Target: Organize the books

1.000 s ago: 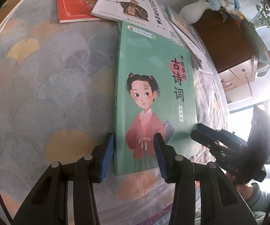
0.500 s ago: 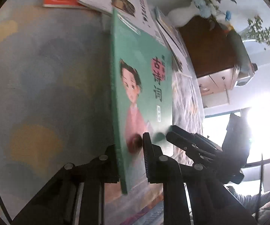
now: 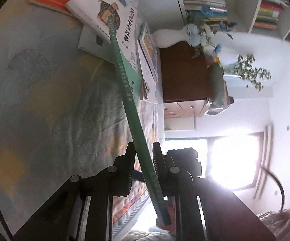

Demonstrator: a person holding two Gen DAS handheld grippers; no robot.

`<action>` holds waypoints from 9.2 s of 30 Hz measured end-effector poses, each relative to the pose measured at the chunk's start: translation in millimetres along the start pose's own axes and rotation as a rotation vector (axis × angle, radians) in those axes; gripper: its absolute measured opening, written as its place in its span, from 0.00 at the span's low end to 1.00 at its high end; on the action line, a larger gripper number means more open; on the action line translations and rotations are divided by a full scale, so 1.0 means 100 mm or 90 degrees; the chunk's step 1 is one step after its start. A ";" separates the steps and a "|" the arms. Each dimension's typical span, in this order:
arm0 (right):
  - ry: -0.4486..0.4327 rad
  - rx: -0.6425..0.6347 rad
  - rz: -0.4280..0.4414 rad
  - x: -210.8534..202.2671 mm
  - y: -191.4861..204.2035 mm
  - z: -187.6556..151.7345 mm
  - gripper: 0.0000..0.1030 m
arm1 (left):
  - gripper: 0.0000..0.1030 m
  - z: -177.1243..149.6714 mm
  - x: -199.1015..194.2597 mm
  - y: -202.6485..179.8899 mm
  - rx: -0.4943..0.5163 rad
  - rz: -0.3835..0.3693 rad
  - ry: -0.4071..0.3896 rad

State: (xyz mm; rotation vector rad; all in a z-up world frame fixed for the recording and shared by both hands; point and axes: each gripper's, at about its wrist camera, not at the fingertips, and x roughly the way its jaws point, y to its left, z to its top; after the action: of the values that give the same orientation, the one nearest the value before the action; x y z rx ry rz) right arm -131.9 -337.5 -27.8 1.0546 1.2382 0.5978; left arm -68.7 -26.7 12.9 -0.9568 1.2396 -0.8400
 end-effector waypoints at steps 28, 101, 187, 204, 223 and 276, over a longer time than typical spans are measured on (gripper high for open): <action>-0.073 -0.617 -0.450 0.77 1.66 -0.53 0.24 | 0.19 0.05 -0.45 -0.25 0.172 0.282 0.050; 0.008 -0.335 -0.322 3.02 2.41 0.74 0.51 | 0.29 1.29 -2.89 0.41 0.128 0.418 -0.198; -0.047 -0.301 -0.389 0.05 0.59 0.13 0.44 | 0.40 -0.32 0.47 -0.23 0.236 0.430 0.047; -0.074 -0.344 -0.410 0.09 0.59 0.00 0.45 | 0.39 -0.13 0.33 -0.13 0.137 0.319 -0.032; -0.076 -0.331 -0.376 0.04 0.56 -0.01 0.58 | 0.15 0.02 0.45 0.05 0.071 0.226 -0.018; -0.068 -0.725 -0.416 0.88 2.27 -0.43 0.28 | 0.25 0.07 -0.87 -0.54 0.235 0.333 -0.032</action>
State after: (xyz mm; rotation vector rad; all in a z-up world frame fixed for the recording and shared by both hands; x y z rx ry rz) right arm -111.5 -151.4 133.4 -0.2688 0.8383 0.5782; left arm -74.7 33.1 96.2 -0.3285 1.1631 -0.5917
